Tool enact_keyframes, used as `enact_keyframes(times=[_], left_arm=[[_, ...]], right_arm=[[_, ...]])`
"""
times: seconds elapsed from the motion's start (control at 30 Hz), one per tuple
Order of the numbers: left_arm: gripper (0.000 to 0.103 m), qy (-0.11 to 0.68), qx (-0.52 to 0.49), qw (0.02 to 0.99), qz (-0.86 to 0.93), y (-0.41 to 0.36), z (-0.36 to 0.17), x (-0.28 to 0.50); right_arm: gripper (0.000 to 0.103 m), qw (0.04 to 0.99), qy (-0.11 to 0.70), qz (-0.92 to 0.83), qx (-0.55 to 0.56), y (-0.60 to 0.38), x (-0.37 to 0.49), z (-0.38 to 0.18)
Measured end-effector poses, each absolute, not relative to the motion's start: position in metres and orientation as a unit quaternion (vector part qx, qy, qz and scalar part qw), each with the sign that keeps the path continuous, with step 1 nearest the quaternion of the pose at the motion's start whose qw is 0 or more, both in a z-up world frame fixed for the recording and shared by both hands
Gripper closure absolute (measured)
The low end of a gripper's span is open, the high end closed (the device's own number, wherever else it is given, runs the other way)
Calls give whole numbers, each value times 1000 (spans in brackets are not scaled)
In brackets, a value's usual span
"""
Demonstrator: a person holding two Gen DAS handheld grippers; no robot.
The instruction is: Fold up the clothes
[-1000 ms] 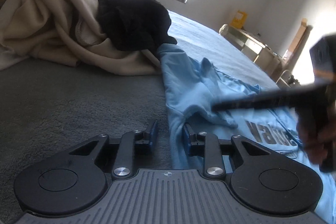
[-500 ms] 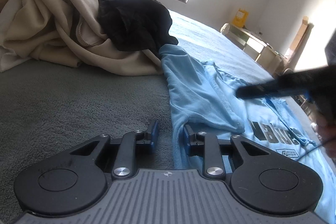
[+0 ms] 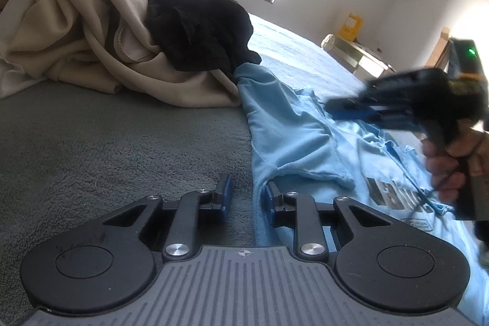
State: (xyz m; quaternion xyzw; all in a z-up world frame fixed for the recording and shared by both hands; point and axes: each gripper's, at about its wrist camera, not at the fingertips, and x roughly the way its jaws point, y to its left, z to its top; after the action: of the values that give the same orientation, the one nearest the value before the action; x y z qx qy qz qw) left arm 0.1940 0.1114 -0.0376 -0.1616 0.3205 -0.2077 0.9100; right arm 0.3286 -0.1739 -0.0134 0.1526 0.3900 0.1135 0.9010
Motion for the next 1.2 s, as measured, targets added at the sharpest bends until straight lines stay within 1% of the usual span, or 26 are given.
enact_keyframes(times=[0.07, 0.1, 0.17, 0.23, 0.3, 0.37, 0.4, 0.43, 0.47, 0.53, 0.7, 0.77, 0.8, 0.87, 1.0, 1.2], left_arm=[[76, 315, -181, 906, -218, 117, -36, 193], [73, 308, -194, 903, -226, 121, -35, 192], [71, 290, -226, 897, -244, 130, -33, 191], [67, 279, -259, 888, -256, 137, -33, 192], [65, 284, -282, 881, -254, 140, -38, 197], [66, 302, -287, 877, -238, 136, -44, 204], [67, 306, -285, 878, -233, 134, -46, 206], [70, 308, -282, 880, -228, 131, -47, 207], [70, 305, -274, 884, -224, 128, -46, 206], [79, 297, -265, 890, -220, 125, -45, 204], [94, 302, -264, 888, -226, 121, -49, 206], [94, 303, -264, 886, -230, 121, -50, 207], [95, 303, -265, 885, -232, 123, -50, 207], [96, 301, -266, 885, -236, 123, -50, 207], [97, 296, -261, 886, -242, 122, -50, 205], [98, 285, -250, 887, -262, 118, -48, 200]], right_arm=[[82, 897, 389, 128, 164, -163, 342, -16], [82, 894, 390, 134, 176, -158, 349, -17], [82, 886, 394, 142, 200, -150, 362, -20], [80, 882, 393, 149, 213, -143, 365, -18], [79, 887, 389, 156, 191, -132, 364, -13], [73, 895, 384, 163, 158, -118, 363, -6], [69, 898, 384, 164, 138, -110, 364, -4], [69, 900, 387, 161, 116, -101, 367, -3], [69, 902, 390, 158, 94, -92, 370, -2], [68, 902, 402, 143, 70, -80, 380, -4], [69, 899, 428, 77, 53, -82, 406, -17], [69, 898, 428, 54, 84, -97, 412, -17], [68, 899, 424, 49, 96, -102, 411, -13], [67, 903, 414, 56, 97, -103, 404, -1], [66, 904, 416, 84, 60, -83, 394, 14], [65, 885, 459, 81, -5, -52, 406, -4]])
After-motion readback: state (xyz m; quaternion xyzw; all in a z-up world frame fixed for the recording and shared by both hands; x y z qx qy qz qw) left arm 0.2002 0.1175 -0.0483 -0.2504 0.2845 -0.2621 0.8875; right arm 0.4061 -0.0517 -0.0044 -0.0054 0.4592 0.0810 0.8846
